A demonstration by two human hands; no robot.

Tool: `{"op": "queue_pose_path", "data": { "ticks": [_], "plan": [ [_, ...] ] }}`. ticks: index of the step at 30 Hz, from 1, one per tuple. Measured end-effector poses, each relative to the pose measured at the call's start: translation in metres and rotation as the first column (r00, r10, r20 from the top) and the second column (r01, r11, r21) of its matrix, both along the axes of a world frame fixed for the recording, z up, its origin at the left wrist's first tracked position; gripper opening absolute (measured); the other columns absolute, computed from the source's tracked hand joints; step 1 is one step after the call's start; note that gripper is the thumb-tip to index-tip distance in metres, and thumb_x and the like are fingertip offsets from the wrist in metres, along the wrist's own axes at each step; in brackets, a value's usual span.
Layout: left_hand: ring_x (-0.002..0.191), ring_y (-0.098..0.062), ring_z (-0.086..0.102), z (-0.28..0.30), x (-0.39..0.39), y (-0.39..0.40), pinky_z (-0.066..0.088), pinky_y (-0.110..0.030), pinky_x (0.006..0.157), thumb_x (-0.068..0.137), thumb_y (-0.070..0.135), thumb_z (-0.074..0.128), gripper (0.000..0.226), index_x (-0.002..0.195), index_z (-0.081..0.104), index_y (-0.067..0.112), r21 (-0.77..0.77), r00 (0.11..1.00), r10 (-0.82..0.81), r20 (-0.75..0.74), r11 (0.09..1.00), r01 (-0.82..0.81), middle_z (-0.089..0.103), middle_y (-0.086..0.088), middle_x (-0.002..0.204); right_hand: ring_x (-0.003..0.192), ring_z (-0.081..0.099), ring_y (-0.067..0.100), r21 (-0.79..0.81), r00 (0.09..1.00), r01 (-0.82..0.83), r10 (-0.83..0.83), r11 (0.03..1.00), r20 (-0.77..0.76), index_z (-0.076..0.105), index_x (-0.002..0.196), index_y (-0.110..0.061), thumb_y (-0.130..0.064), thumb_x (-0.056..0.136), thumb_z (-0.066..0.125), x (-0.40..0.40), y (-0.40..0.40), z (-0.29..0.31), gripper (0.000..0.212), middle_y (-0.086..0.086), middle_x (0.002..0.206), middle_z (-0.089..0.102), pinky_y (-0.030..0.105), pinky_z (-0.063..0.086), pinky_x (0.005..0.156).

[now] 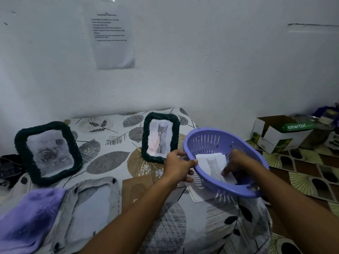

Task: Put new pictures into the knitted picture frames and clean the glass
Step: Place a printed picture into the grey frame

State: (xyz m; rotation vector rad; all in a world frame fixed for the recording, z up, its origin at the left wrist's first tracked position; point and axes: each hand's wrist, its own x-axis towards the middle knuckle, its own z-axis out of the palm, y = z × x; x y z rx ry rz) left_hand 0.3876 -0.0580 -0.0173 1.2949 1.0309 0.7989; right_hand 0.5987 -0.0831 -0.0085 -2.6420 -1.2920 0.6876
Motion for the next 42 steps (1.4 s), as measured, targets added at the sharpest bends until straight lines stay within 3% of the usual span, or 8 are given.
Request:
{"op": "queue_pose_path", "data": {
  "ticks": [3, 14, 18, 21, 25, 33, 37, 42],
  "plan": [
    [0.057, -0.019, 0.06, 0.0, -0.001, 0.0, 0.055, -0.032, 0.048, 0.083, 0.007, 0.072, 0.037, 0.113, 0.05, 0.01, 0.013, 1.0, -0.006, -0.001, 1.0, 0.006, 0.063, -0.012, 0.086, 0.075, 0.063, 0.023, -0.019, 1.0, -0.003, 0.003, 1.0, 0.011, 0.053, 0.083, -0.011, -0.019, 0.063, 0.088, 0.0, 0.0, 0.0, 0.041, 0.007, 0.082, 0.065, 0.033, 0.054, 0.068],
    [0.059, -0.019, 0.061, -0.001, 0.0, -0.001, 0.057, -0.035, 0.052, 0.084, 0.009, 0.071, 0.036, 0.112, 0.049, 0.012, 0.033, 1.0, -0.004, -0.023, 0.999, 0.004, 0.063, -0.013, 0.088, 0.054, 0.057, 0.022, 0.131, 0.988, 0.15, -0.145, 0.98, -0.048, 0.059, 0.083, 0.001, -0.005, 0.073, 0.079, 0.003, 0.0, 0.0, 0.023, 0.012, 0.064, 0.059, 0.029, 0.045, 0.043],
    [0.056, -0.014, 0.055, 0.002, -0.002, -0.002, 0.049, -0.027, 0.048, 0.082, 0.013, 0.074, 0.034, 0.108, 0.053, 0.01, 0.095, 0.997, 0.017, -0.074, 0.995, -0.01, 0.061, -0.004, 0.081, 0.046, 0.045, 0.022, 0.256, 0.921, 0.288, -0.194, 0.923, -0.338, 0.06, 0.073, 0.001, -0.003, 0.074, 0.073, 0.006, -0.006, 0.005, 0.014, 0.014, 0.056, 0.052, 0.027, 0.039, 0.047],
    [0.065, -0.007, 0.052, 0.007, -0.002, -0.002, 0.047, -0.026, 0.063, 0.079, 0.019, 0.078, 0.03, 0.098, 0.054, 0.019, 0.299, 0.971, 0.115, -0.209, 0.953, -0.048, 0.054, 0.005, 0.074, 0.044, 0.032, 0.017, 0.299, 0.82, 0.377, -0.166, 0.877, -0.547, 0.052, 0.066, -0.005, -0.003, 0.079, 0.069, -0.001, -0.018, 0.016, 0.022, 0.009, 0.055, 0.043, 0.023, 0.026, 0.046],
    [0.079, -0.021, 0.063, 0.021, 0.003, -0.008, 0.057, -0.042, 0.079, 0.087, 0.02, 0.066, 0.008, 0.093, 0.062, 0.016, 0.422, 0.989, 0.097, -0.113, 0.906, -0.041, 0.063, -0.004, 0.082, 0.054, 0.053, 0.021, 0.368, 0.666, 0.442, -0.025, 0.818, -0.745, 0.063, 0.085, 0.002, -0.002, 0.08, 0.067, -0.019, -0.038, 0.035, 0.008, 0.012, 0.07, 0.06, 0.027, 0.041, 0.05],
    [0.088, -0.025, 0.065, 0.078, 0.0, -0.026, 0.057, -0.044, 0.079, 0.098, 0.033, 0.049, 0.029, 0.101, 0.063, 0.008, -0.1, 0.944, -0.129, 0.304, 0.981, 0.166, 0.067, -0.011, 0.098, 0.083, 0.061, 0.023, 0.555, 0.609, 0.293, 0.295, 0.778, -0.736, 0.066, 0.093, 0.0, -0.006, 0.085, 0.062, -0.072, -0.055, 0.072, 0.011, 0.01, 0.089, 0.065, 0.032, 0.048, 0.071],
    [0.067, -0.021, 0.064, 0.084, -0.021, -0.025, 0.056, -0.032, 0.06, 0.094, 0.022, 0.056, 0.021, 0.099, 0.063, 0.004, -0.109, 0.936, -0.071, 0.345, 0.987, 0.115, 0.066, -0.012, 0.083, 0.097, 0.061, 0.028, 0.584, 0.672, 0.261, 0.29, 0.768, -0.682, 0.073, 0.091, -0.004, -0.025, 0.066, 0.075, -0.107, -0.047, 0.075, 0.032, 0.01, 0.1, 0.07, 0.038, 0.046, 0.077],
    [0.07, -0.024, 0.058, 0.084, -0.063, -0.021, 0.053, -0.034, 0.065, 0.094, -0.001, 0.048, 0.011, 0.088, 0.056, 0.003, -0.127, 0.915, 0.061, 0.399, 0.992, -0.01, 0.06, -0.017, 0.082, 0.091, 0.062, 0.025, 0.593, 0.674, 0.274, 0.289, 0.758, -0.68, 0.076, 0.084, -0.011, -0.03, 0.071, 0.073, -0.153, -0.034, 0.069, 0.024, 0.006, 0.095, 0.073, 0.034, 0.042, 0.071]
  ]
}}
